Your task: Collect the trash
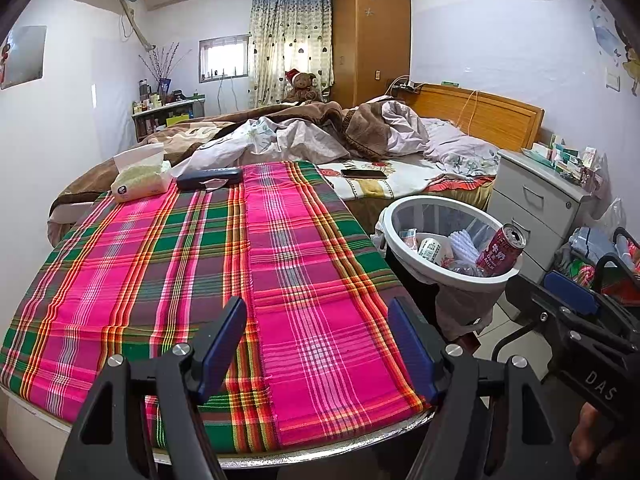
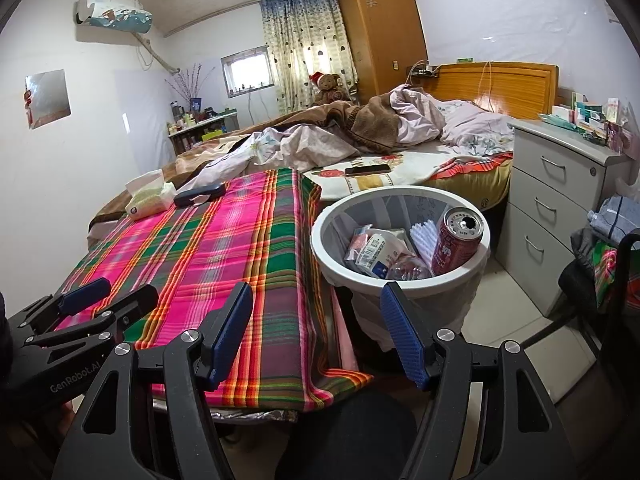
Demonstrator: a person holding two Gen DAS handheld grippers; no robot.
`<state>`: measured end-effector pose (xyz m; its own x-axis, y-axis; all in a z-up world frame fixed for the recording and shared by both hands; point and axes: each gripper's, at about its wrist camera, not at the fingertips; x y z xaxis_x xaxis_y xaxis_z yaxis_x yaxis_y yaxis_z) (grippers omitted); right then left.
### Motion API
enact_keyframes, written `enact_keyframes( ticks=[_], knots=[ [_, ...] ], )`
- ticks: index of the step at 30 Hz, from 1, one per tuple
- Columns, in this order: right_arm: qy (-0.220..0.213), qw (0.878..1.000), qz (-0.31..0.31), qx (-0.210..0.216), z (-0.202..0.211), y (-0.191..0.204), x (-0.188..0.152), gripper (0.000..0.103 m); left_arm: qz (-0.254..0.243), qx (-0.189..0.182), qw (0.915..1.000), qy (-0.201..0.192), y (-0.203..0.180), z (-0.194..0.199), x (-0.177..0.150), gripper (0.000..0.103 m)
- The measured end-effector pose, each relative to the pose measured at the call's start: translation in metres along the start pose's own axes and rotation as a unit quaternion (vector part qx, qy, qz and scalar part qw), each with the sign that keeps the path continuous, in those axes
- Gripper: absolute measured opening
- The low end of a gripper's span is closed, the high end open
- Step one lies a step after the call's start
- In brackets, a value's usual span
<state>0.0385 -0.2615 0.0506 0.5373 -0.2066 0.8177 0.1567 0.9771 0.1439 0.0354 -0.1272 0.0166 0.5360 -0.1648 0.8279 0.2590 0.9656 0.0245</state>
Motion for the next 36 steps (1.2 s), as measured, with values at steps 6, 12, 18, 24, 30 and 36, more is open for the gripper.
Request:
enact_keyframes(
  ticks=[6,12,18,24,30,36],
  knots=[
    [0.0,1.0,-0.001,0.001,0.0006,0.0007,0.0002,0.068,-0.001,0.0,1.0,0.0,-0.0002,0.0011,0.0001,0.075],
    [0.0,1.0,0.0,0.002,0.0008,0.0009,0.0002,0.068,-0.001,0.0,1.0,0.0,-0.0003,0.0015,0.0003,0.075],
    [-0.001,1.0,0.0,0.003,0.001,0.0006,0.0004,0.068,-0.001,-0.001,1.0,0.0,0.0001,0.0013,0.0003,0.075],
    [-0.001,1.0,0.0,0.002,0.0012,0.0015,0.0005,0.068,0.001,0.0,1.0,0.0,0.0002,0.0025,0.0,0.075],
    [-0.001,1.0,0.001,0.003,0.0009,0.0022,0.0008,0.068,0.001,0.0,1.0,0.0,0.0006,0.0024,-0.0002,0.075],
    [-0.001,1.0,0.001,0.003,0.0009,0.0021,0.0007,0.068,0.002,-0.001,1.0,0.001,0.0008,0.0033,0.0,0.075]
  ],
)
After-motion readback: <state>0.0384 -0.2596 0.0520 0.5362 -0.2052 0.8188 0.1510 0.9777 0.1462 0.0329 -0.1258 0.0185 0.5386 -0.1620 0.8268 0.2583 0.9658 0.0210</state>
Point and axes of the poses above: each gripper's, at about its wrist camera, not at the fingertips, and z roughly against the way its jaws point, y to its left, x to its top, and after that the axes turned 5 degrees about x, right-handed
